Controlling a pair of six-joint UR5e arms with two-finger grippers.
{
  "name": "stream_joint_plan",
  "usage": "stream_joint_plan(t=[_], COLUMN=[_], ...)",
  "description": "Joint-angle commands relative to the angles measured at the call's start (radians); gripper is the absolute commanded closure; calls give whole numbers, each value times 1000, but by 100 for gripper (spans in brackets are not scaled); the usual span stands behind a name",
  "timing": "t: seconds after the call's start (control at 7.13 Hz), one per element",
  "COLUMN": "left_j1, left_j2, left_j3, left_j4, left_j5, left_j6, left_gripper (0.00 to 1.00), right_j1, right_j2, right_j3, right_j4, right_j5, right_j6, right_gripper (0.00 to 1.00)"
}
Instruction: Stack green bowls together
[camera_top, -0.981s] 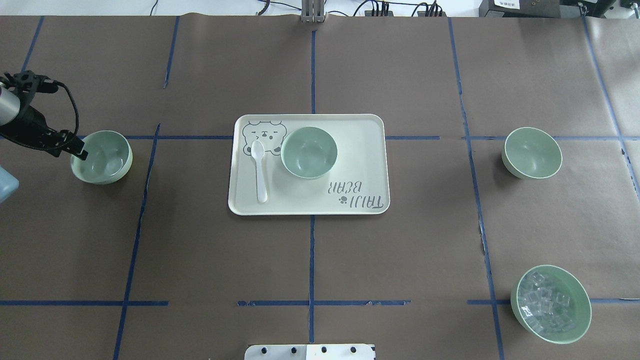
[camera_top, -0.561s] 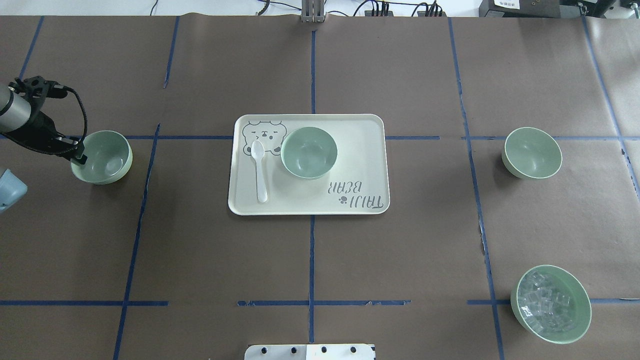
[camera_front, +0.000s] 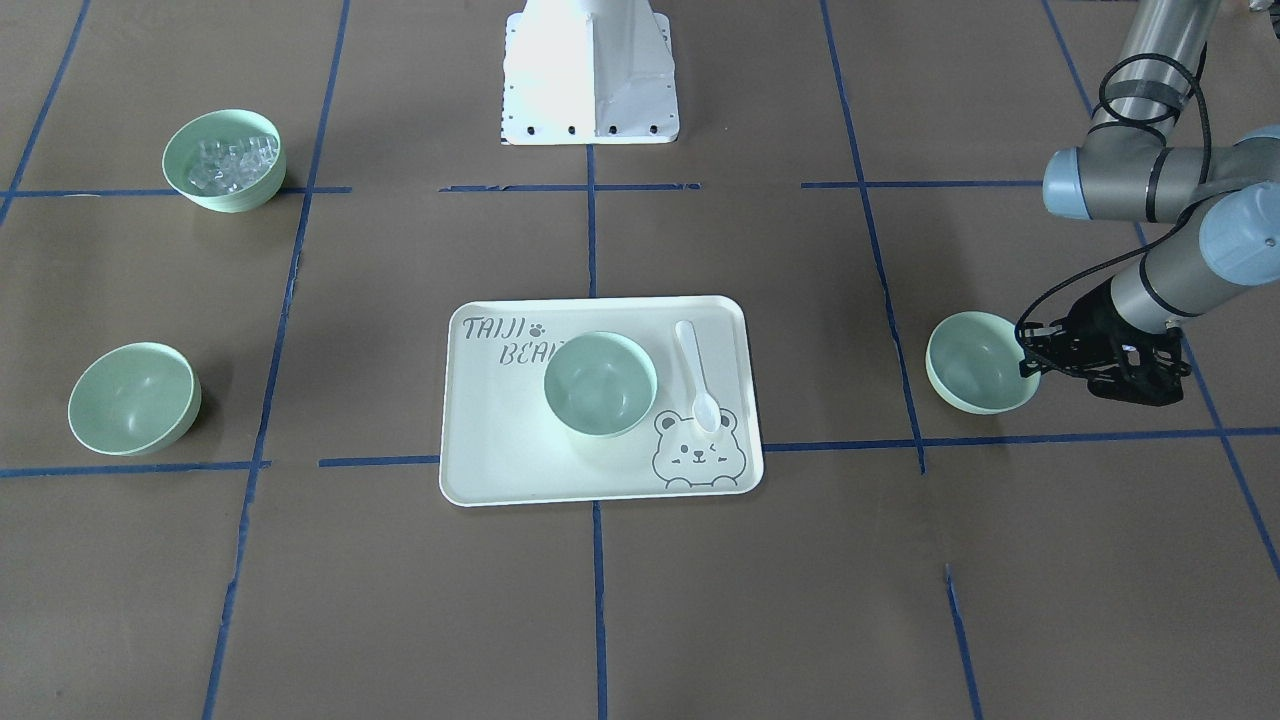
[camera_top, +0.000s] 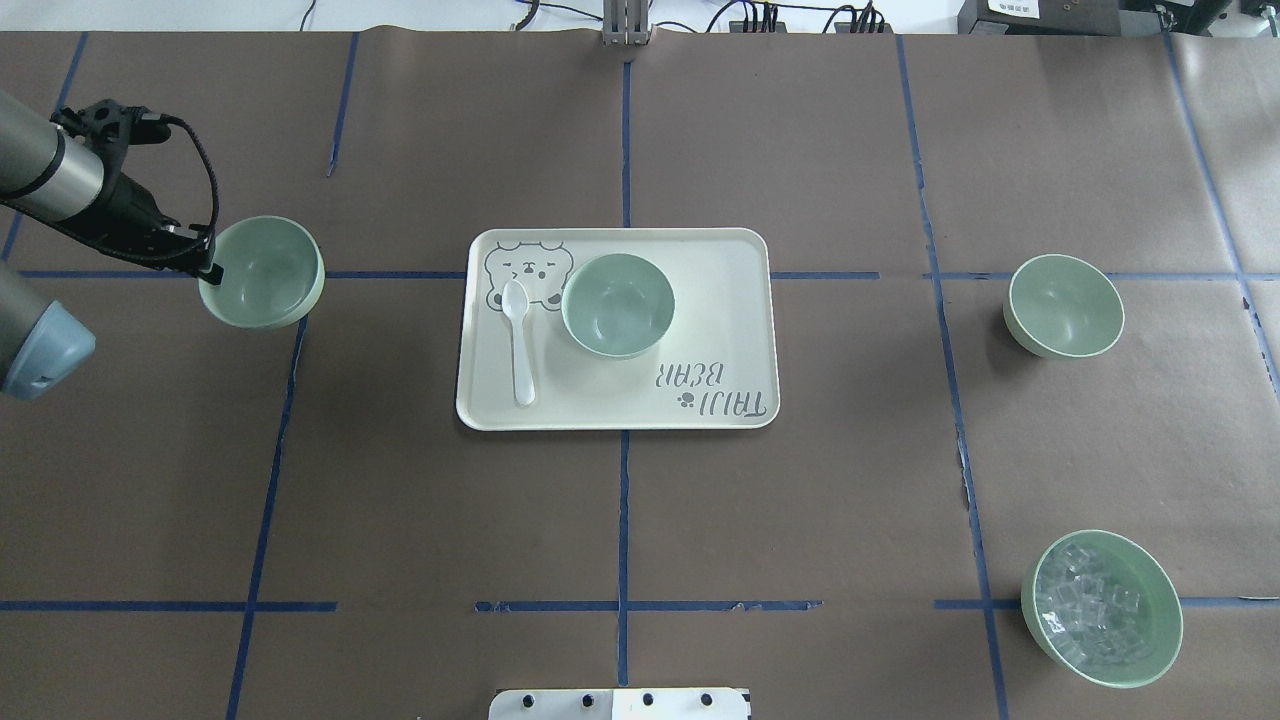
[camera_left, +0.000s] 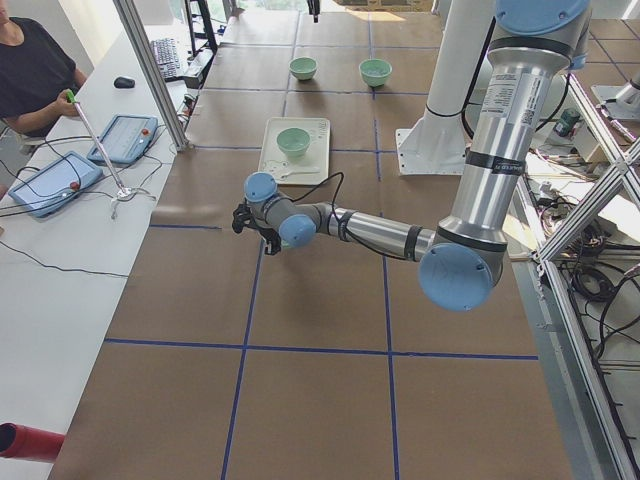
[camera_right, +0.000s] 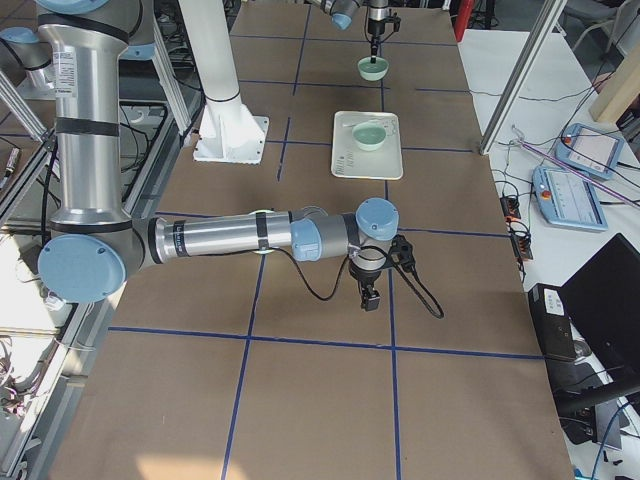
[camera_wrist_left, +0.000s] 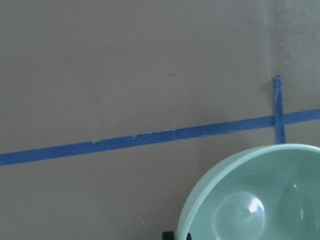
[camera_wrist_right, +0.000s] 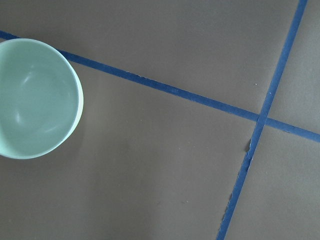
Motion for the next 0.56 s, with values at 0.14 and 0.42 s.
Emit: stream_joint_plan(t=[0.14,0.42], left_j1=[199,315], left_j2=[-239,-337], left_j3=[-25,-16], left_j4=[5,48], left_j5=[113,227], left_j6=[-575,-693], left_gripper=[100,100], right_j1=[-12,-18], right_j2=[1,1], right_j3=[2,2], right_j4=[-1,5], right_j5=[24,23], right_j6=[0,1], right_gripper=[0,0])
